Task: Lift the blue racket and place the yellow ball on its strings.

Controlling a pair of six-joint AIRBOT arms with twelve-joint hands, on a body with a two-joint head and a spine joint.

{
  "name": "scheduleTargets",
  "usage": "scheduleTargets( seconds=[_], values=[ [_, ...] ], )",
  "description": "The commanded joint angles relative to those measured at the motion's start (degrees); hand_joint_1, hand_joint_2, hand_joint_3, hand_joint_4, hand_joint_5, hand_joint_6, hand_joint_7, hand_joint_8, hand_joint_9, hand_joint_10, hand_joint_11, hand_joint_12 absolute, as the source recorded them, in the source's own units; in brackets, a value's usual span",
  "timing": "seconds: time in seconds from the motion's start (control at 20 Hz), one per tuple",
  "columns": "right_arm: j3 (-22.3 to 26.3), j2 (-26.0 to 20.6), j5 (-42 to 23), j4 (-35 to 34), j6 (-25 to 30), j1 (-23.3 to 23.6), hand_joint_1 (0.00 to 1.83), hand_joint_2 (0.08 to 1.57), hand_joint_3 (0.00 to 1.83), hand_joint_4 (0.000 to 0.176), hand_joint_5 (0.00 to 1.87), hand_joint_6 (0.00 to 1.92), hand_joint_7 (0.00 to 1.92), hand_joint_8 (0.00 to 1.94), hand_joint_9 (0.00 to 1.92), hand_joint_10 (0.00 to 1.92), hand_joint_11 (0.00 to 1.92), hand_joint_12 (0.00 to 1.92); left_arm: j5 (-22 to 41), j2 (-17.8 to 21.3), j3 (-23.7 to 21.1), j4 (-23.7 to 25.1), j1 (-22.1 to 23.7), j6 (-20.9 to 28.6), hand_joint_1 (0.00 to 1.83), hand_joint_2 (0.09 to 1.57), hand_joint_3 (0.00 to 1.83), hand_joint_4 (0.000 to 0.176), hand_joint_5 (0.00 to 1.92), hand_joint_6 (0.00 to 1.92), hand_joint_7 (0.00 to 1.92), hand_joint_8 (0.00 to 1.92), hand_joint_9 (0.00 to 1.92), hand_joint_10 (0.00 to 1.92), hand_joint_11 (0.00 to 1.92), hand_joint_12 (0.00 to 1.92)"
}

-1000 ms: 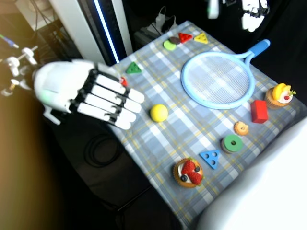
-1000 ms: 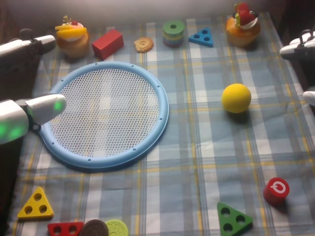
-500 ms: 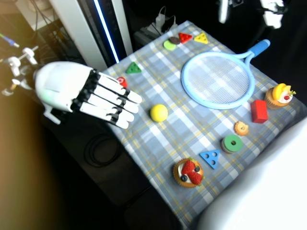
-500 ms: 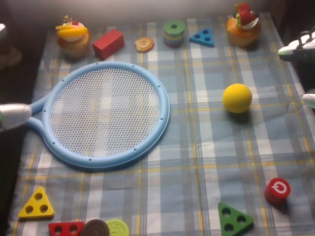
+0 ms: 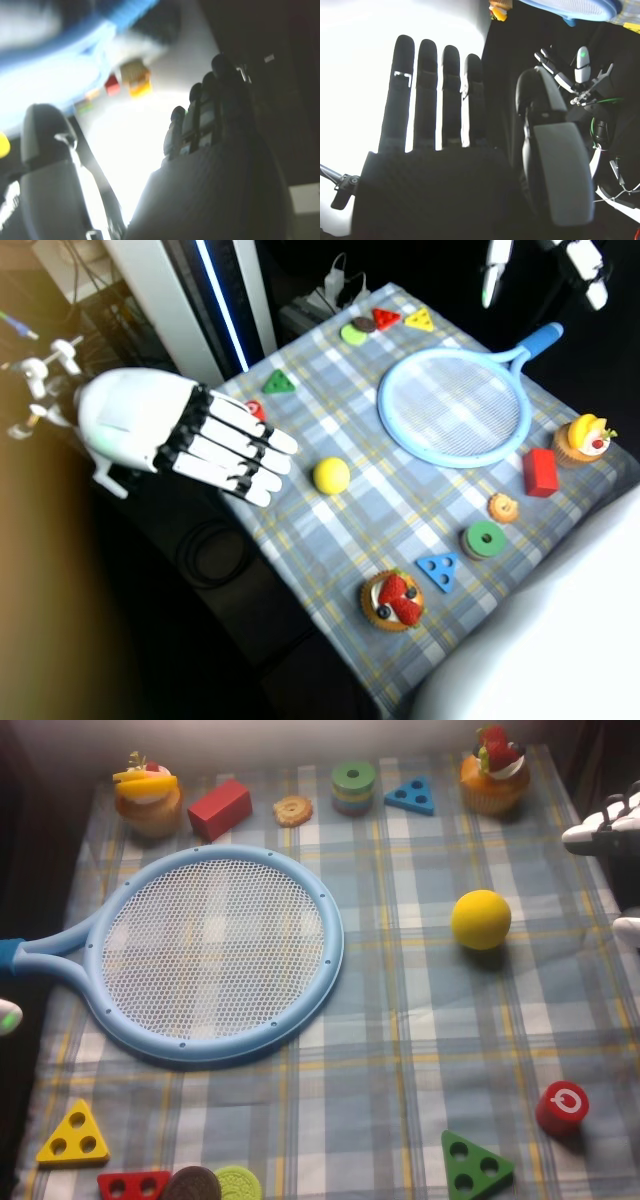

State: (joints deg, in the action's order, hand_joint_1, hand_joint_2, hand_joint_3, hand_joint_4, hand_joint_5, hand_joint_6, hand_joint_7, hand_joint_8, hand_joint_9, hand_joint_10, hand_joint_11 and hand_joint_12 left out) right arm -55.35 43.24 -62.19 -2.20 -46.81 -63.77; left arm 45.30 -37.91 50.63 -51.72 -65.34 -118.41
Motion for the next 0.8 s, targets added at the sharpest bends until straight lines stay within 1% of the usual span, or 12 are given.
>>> scheduleTargets(
  seconds=[0.0, 0.05, 0.1, 0.15, 0.2, 0.25, 0.3, 0.4, 0.45, 0.55, 0.65, 0.75],
  values=[
    [-0.24, -0.11, -6.49, -0.75, 0.30, 0.37, 0.59, 1.28, 0.00, 0.000, 0.55, 0.00, 0.60, 0.00, 0.61, 0.00, 0.45, 0.46, 4.98, 0.11, 1.14, -0.37, 0.45, -0.20, 0.95, 0.79, 0.00, 0.166, 0.12, 0.01, 0.18, 0.01, 0.17, 0.01, 0.00, 0.66],
    [-0.30, -0.04, -6.01, -0.40, 0.33, 0.37, 0.61, 1.27, 0.00, 0.000, 0.56, 0.00, 0.61, 0.00, 0.61, 0.00, 0.45, 0.45, 3.37, -0.53, 2.48, -1.63, 0.47, -0.43, 0.97, 0.78, 0.00, 0.174, 0.12, 0.00, 0.21, 0.01, 0.21, 0.01, 0.00, 0.74],
    [-0.55, 0.23, -5.43, 0.05, 0.49, 0.40, 0.62, 1.28, 0.00, 0.000, 0.56, 0.00, 0.61, 0.00, 0.61, 0.00, 0.45, 0.45, 2.14, -1.07, 3.45, -2.58, 0.50, -0.46, 0.98, 0.78, 0.00, 0.176, 0.12, 0.00, 0.23, 0.01, 0.23, 0.01, 0.00, 0.80],
    [-0.88, 0.63, -4.79, 0.55, 0.96, 0.52, 0.58, 1.29, 0.00, 0.000, 0.56, 0.00, 0.61, 0.00, 0.62, 0.00, 0.46, 0.44, 1.27, -1.54, 4.24, -3.13, 0.54, -0.56, 0.97, 0.80, 0.00, 0.169, 0.15, 0.01, 0.24, 0.01, 0.24, 0.01, 0.00, 0.79],
    [-1.18, 1.06, -4.33, 1.10, 1.47, 0.66, 0.58, 1.29, 0.00, 0.000, 0.56, 0.00, 0.61, 0.00, 0.62, 0.00, 0.46, 0.44, 0.64, -2.02, 4.82, -3.78, 0.72, -1.28, 0.97, 0.80, 0.00, 0.169, 0.15, 0.01, 0.24, 0.01, 0.24, 0.01, 0.00, 0.79],
    [-1.24, 1.15, -4.14, 1.37, 1.56, 0.76, 0.58, 1.29, 0.01, 0.000, 0.55, 0.00, 0.61, 0.00, 0.62, 0.00, 0.47, 0.44, 0.41, -2.25, 4.99, -4.16, 0.96, -2.22, 0.97, 0.81, 0.00, 0.151, 0.19, 0.01, 0.25, 0.01, 0.25, 0.01, 0.00, 0.75],
    [-1.25, 1.23, -3.86, 1.65, 1.57, 0.93, 0.52, 1.29, 0.00, 0.000, 0.54, 0.00, 0.60, 0.00, 0.62, 0.00, 0.48, 0.44, 0.03, -2.75, 5.32, -5.11, 1.56, -4.97, 0.96, 0.82, 0.00, 0.171, 0.18, 0.00, 0.27, 0.00, 0.25, 0.00, 0.00, 0.71],
    [-1.34, 1.31, -3.50, 1.92, 1.57, 1.00, 0.52, 1.29, 0.00, 0.000, 0.54, 0.00, 0.60, 0.00, 0.64, 0.01, 0.49, 0.45, -1.00, -4.03, 6.15, -6.69, 2.86, -10.26, 0.99, 0.81, 0.00, 0.166, 0.19, 0.00, 0.26, 0.00, 0.25, 0.00, 0.00, 0.76],
    [-1.36, 1.31, -3.43, 1.99, 1.57, 1.00, 0.53, 1.29, 0.00, 0.000, 0.53, 0.00, 0.60, 0.00, 0.64, 0.01, 0.50, 0.47, -1.51, -4.55, 6.61, -7.27, 3.46, -11.71, 0.98, 0.82, 0.00, 0.174, 0.16, 0.00, 0.24, 0.00, 0.22, 0.00, 0.00, 0.69],
    [-1.36, 1.31, -3.36, 2.24, 1.57, 0.96, 0.53, 1.29, 0.00, 0.000, 0.53, 0.00, 0.60, 0.00, 0.64, 0.00, 0.48, 0.47, -2.53, -5.52, 7.82, -8.83, 4.63, -14.21, 0.92, 0.83, 0.00, 0.176, 0.10, 0.00, 0.21, 0.00, 0.20, 0.00, 0.00, 0.64],
    [-1.36, 1.40, -3.03, 2.62, 1.57, 0.98, 0.49, 1.31, 0.00, 0.000, 0.54, 0.00, 0.60, 0.00, 0.64, 0.00, 0.48, 0.48, -3.59, -5.91, 8.83, -9.87, 5.03, -15.27, 0.90, 0.89, 0.00, 0.176, 0.04, 0.00, 0.17, 0.00, 0.13, 0.00, 0.00, 0.39],
    [-1.41, 1.57, -2.63, 2.88, 1.57, 1.08, 0.51, 1.31, 0.00, 0.000, 0.54, 0.00, 0.59, 0.00, 0.64, 0.00, 0.47, 0.48, -4.62, -6.12, 9.64, -10.53, 5.28, -16.05, 0.91, 0.90, 0.00, 0.176, 0.04, 0.00, 0.15, 0.00, 0.12, 0.00, 0.00, 0.36]
  ],
)
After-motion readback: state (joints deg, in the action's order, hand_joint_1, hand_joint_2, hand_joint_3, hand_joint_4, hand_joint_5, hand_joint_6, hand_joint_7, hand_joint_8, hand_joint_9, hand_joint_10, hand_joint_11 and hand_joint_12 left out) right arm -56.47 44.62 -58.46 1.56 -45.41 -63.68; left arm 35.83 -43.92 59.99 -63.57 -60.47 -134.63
